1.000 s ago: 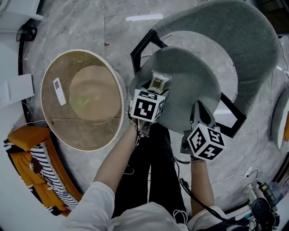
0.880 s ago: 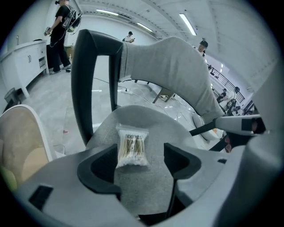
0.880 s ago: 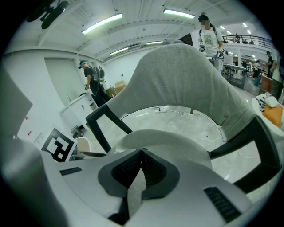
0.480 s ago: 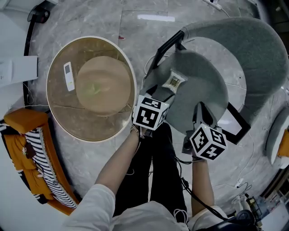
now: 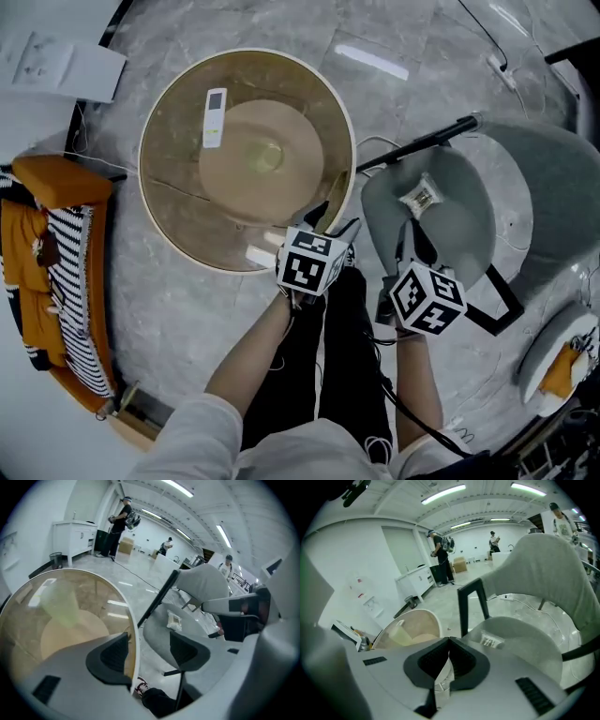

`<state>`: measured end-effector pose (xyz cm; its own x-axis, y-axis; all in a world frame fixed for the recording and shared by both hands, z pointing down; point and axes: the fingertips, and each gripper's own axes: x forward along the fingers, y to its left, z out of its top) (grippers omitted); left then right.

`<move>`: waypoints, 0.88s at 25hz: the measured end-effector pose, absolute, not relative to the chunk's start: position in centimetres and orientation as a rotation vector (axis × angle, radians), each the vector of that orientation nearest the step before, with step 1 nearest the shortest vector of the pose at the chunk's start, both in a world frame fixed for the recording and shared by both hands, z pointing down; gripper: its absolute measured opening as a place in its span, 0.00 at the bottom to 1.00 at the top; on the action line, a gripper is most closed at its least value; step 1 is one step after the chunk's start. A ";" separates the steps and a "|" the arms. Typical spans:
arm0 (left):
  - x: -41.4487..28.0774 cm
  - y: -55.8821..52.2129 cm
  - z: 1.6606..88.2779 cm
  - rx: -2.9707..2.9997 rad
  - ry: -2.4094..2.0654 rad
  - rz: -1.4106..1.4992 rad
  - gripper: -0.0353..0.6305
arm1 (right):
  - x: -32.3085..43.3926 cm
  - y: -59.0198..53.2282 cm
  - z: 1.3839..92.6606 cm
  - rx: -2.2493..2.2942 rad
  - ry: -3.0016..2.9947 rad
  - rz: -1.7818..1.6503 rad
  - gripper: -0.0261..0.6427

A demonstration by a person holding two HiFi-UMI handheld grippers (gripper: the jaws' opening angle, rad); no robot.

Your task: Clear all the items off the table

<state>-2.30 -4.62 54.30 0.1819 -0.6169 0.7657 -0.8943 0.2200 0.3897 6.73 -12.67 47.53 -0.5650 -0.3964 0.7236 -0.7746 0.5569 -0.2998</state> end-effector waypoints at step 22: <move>-19.6 20.5 50.7 0.894 -2.047 -0.126 0.13 | -15.0 7.7 46.0 0.165 -2.289 0.463 0.07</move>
<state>-19.59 20.49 50.70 -0.3598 -0.6356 0.6830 -0.5472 0.7367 0.3973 -14.95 7.73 46.01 -0.6879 0.0247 0.7254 -0.2592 0.9251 -0.2774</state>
